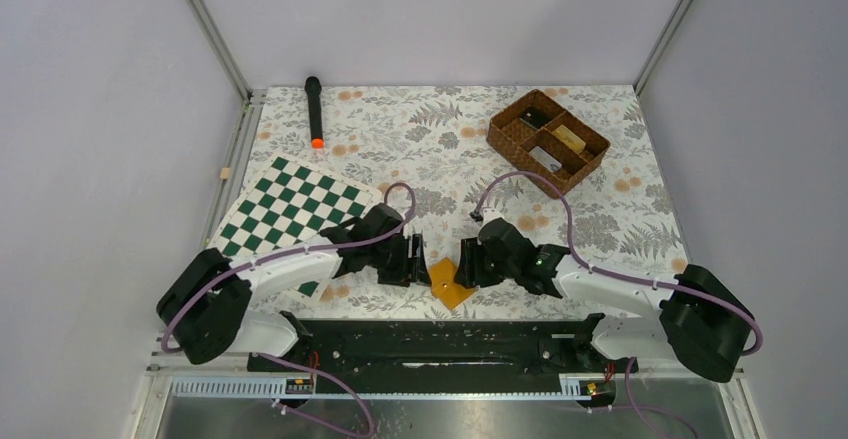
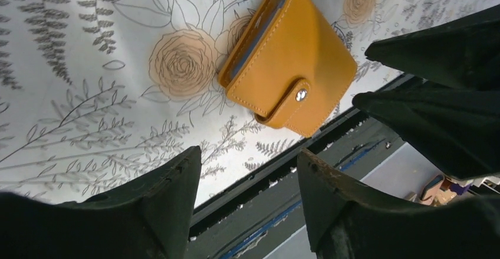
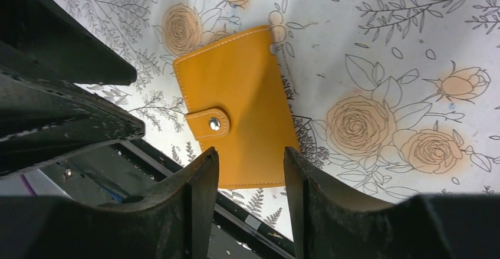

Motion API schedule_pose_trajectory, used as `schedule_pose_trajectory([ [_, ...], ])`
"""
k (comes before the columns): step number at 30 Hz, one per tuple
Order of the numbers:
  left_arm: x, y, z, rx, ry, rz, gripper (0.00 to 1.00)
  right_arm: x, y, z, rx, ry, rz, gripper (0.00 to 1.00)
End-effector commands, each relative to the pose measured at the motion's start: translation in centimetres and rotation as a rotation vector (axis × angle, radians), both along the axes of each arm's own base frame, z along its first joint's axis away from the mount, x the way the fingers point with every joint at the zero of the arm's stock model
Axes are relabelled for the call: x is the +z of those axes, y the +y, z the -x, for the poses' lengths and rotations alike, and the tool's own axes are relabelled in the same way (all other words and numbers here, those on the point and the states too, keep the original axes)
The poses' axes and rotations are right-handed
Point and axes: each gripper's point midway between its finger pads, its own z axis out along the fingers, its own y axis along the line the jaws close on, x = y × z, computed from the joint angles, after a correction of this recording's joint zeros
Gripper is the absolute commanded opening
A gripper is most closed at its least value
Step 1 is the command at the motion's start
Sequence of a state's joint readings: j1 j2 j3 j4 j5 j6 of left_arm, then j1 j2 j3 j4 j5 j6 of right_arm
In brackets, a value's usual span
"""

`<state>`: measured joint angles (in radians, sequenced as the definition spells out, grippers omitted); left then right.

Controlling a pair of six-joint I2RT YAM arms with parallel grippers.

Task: Take the credit cards out of the card holder
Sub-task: Open the card holder at the center of the board.

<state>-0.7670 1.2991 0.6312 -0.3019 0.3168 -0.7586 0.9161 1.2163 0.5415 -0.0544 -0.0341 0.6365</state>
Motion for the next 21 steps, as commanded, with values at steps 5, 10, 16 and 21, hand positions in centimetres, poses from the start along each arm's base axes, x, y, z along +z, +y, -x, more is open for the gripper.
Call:
schedule_pose_trajectory([
  [5, -1.2, -3.0, -2.4, 0.049, -0.038, 0.014, 0.54, -0.8, -0.2, -1.3, 0.009, 0.010, -0.042, 0.56],
  [10, -2.0, -3.4, -3.0, 0.047, -0.042, 0.003, 0.43, -1.6, 0.0, -1.0, 0.027, 0.043, -0.069, 0.60],
  [16, -2.5, -3.3, -2.8, 0.046, -0.029, -0.007, 0.30, -0.9, 1.7, 0.0, 0.058, 0.119, -0.251, 0.63],
  [21, -2.6, -3.3, -2.3, 0.036, -0.018, 0.004, 0.26, 0.8, 3.4, 0.1, 0.047, 0.187, -0.444, 0.63],
])
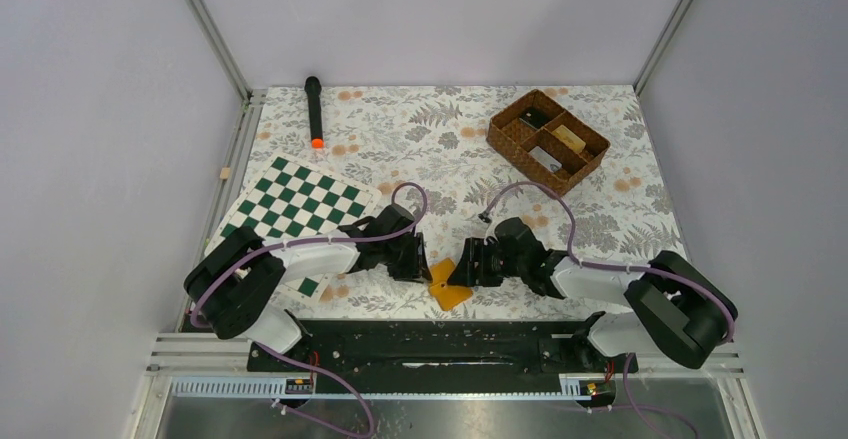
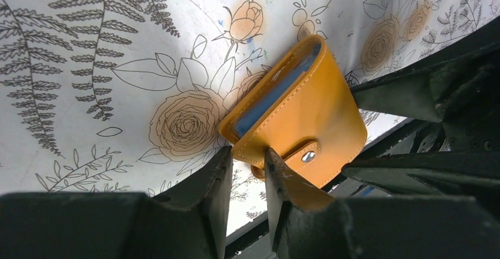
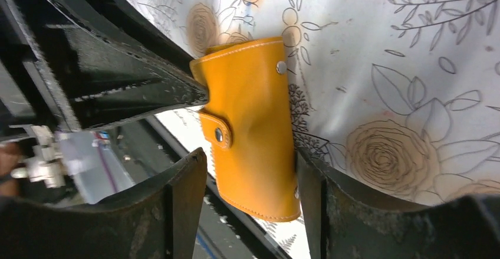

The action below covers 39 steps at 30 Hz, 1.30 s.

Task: Take the credit cards out of the card holder
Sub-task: Open the card holder at the center of the board.

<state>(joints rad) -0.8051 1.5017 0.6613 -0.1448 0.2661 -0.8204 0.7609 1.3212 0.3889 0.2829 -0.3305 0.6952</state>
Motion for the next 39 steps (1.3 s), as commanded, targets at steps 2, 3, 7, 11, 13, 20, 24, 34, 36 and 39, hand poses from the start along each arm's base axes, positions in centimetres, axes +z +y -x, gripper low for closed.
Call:
schedule_pose_trajectory([
  [2, 0.6, -1.1, -0.5, -0.009, -0.028, 0.044, 0.26, 4.0, 3.2, -0.2, 0.017, 0.059, -0.310, 0.62],
  [3, 0.6, -1.2, -0.3, -0.013, -0.023, 0.049, 0.26, 4.5, 3.4, -0.3, 0.010, 0.072, -0.341, 0.62],
  [7, 0.7, -1.6, 0.0, -0.018, -0.014, 0.070, 0.25, 5.0, 3.5, -0.8, 0.001, 0.065, -0.364, 0.57],
  [11, 0.7, -1.5, 0.0, -0.020, -0.017, 0.067, 0.25, 4.8, 3.0, -1.0, -0.018, 0.072, -0.370, 0.41],
  [13, 0.6, -1.4, 0.0, -0.019, -0.018, 0.060, 0.25, 5.0, 2.8, -0.9, -0.022, 0.073, -0.380, 0.34],
  [20, 1.7, -1.4, -0.7, -0.017, -0.049, 0.045, 0.34, 4.3, 1.8, -1.1, -0.068, 0.060, -0.341, 0.00],
  [24, 4.4, -1.8, -1.6, -0.007, -0.104, 0.059, 0.43, 4.3, 0.8, -1.9, -0.146, 0.028, -0.305, 0.00],
  [34, 6.5, -5.0, -1.3, -0.031, -0.176, 0.037, 0.42, 4.6, -1.7, -2.7, -0.276, -0.041, -0.238, 0.00],
  [36, 6.4, -5.4, -1.4, -0.036, -0.184, 0.032, 0.42, 4.3, -1.8, -2.5, -0.274, -0.031, -0.227, 0.00],
  [39, 5.6, -5.7, -1.4, -0.040, -0.176, 0.010, 0.41, 3.8, -2.0, -2.4, -0.289, -0.017, -0.223, 0.00],
])
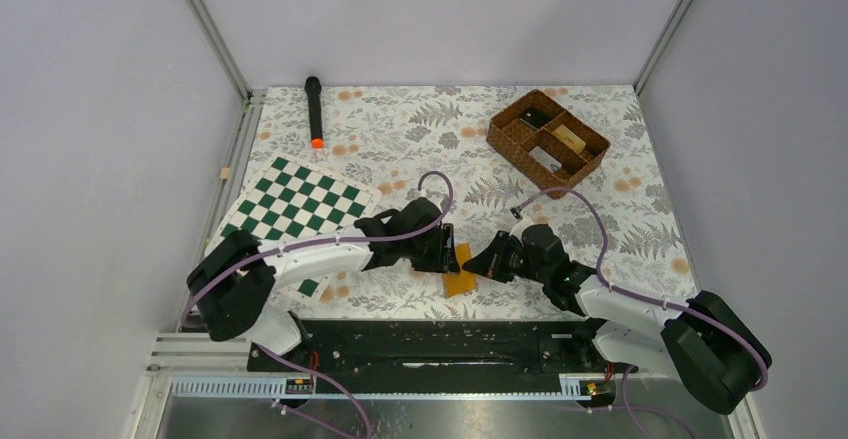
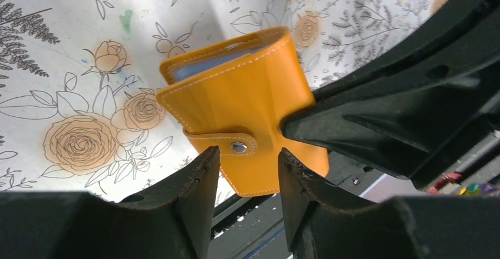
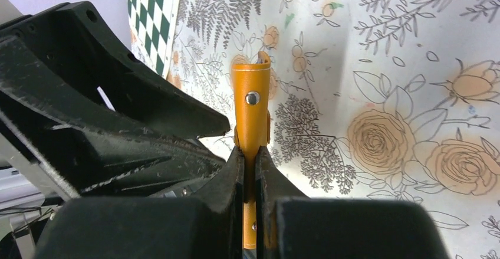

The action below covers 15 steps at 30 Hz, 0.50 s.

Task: Take the credit cards out of the card holder
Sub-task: Open the card holder at the center of the board.

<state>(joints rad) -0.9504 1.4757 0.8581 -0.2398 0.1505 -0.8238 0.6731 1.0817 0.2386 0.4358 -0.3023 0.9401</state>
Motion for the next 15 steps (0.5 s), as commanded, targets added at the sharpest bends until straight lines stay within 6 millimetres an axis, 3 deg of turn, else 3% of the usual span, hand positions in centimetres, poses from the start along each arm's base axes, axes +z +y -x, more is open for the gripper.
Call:
schedule_pose_trajectory([
  [1, -0.8, -0.5, -1.2, 0.044, -0.018, -0.042, 0.40, -0.5, -0.6, -0.4, -0.048, 0.002, 0.011, 0.00],
  [7, -2.6, -0.7, -1.5, 0.063, -0.013, -0.072, 0.39, -0.6, -0.8, -0.2, -0.051, 0.001, 0.003, 0.00],
  [15, -2.0, -2.5, -0.7, 0.005, -0.001, -0.018, 0.41, -1.1, -1.1, 0.2, -0.056, 0.006, 0.011, 0.00],
])
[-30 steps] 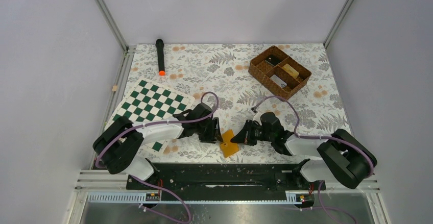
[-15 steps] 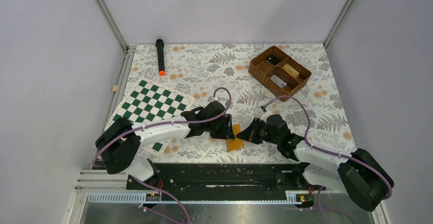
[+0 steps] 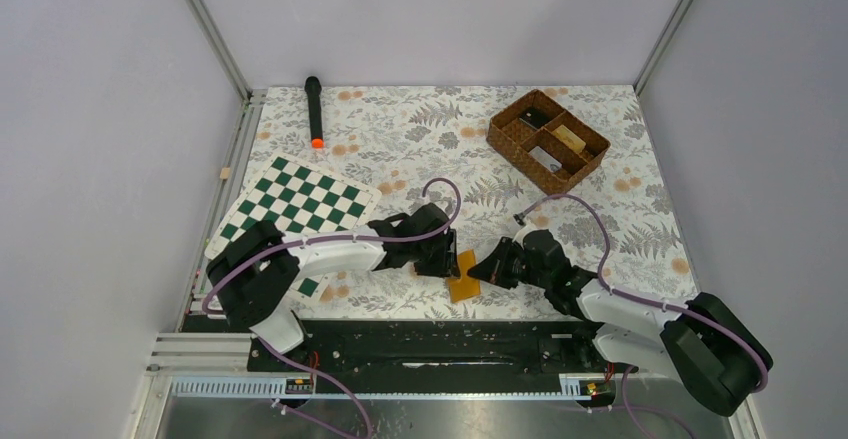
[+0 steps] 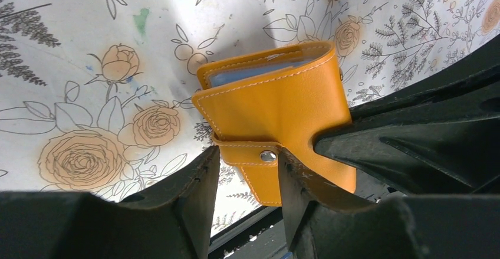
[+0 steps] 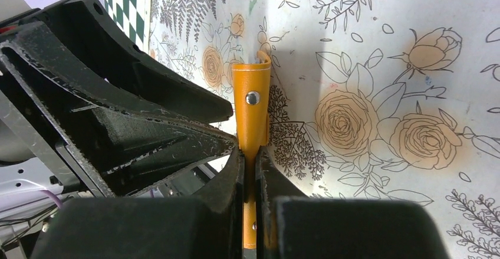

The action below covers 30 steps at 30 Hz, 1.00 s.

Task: Take the credit cards out of the card holder
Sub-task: Open the card holder at the center of the board.

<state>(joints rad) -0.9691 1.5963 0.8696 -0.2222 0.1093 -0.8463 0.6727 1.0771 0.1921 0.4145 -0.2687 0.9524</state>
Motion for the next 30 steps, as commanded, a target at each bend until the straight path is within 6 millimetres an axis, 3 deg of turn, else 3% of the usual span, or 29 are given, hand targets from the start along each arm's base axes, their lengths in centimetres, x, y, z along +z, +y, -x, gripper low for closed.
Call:
schedule_pose_trajectory([
  [1, 1.8, -2.5, -0.4, -0.025, -0.038, 0.072, 0.42, 1.1, 0.1, -0.6, -0.023, -0.042, -0.030, 0.00],
  [15, 0.1, -2.7, -0.1, -0.025, -0.046, -0.025, 0.45, 1.4, 0.0, -0.4, -0.021, -0.054, -0.032, 0.00],
  [25, -1.0, -1.8, -0.5, -0.012, -0.048, -0.094, 0.16, 1.6, 0.0, -0.2, -0.017, -0.062, -0.041, 0.00],
  [30, -0.6, -1.0, -1.1, 0.002, -0.081, -0.130, 0.00, 1.4, -0.2, -0.1, -0.021, -0.063, -0.037, 0.00],
])
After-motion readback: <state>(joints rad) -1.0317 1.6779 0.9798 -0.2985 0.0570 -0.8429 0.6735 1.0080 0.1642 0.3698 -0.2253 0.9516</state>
